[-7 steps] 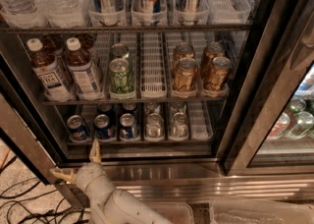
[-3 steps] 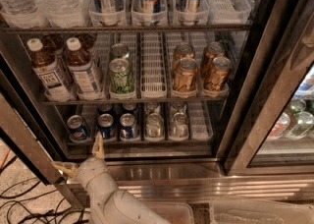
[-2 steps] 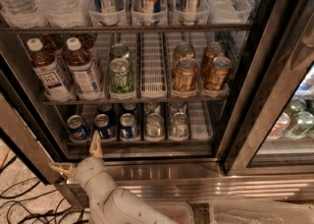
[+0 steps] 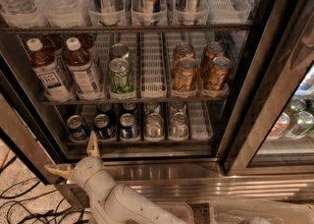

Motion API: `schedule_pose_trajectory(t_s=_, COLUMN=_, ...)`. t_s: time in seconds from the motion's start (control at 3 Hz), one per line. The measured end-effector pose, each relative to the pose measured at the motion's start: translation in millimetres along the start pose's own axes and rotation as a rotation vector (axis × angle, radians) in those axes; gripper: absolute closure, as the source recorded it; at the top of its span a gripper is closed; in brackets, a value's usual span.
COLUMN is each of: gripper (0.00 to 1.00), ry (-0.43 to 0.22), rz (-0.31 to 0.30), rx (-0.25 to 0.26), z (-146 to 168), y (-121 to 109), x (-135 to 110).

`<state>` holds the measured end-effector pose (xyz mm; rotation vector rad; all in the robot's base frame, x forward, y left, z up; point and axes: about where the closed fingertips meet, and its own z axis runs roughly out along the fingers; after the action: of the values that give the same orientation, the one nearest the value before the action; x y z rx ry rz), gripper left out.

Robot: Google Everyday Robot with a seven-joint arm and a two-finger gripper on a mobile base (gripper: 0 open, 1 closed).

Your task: Pick pepsi can from bottom shelf of fridge

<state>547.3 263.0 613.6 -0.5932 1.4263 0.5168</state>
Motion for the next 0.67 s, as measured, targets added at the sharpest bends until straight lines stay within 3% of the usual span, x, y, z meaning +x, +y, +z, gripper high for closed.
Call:
schedule_pose_trajectory(t_s=0.33, gripper=0.19, ry=0.0, rz=0.0, rx=0.0, z=0.0, y=0.0, x=0.0)
schedule_pose_trajectory(t_s=0.67, gripper=0.24, ry=0.0, rz=0.0, rx=0.0, z=0.0, y=0.0, x=0.0)
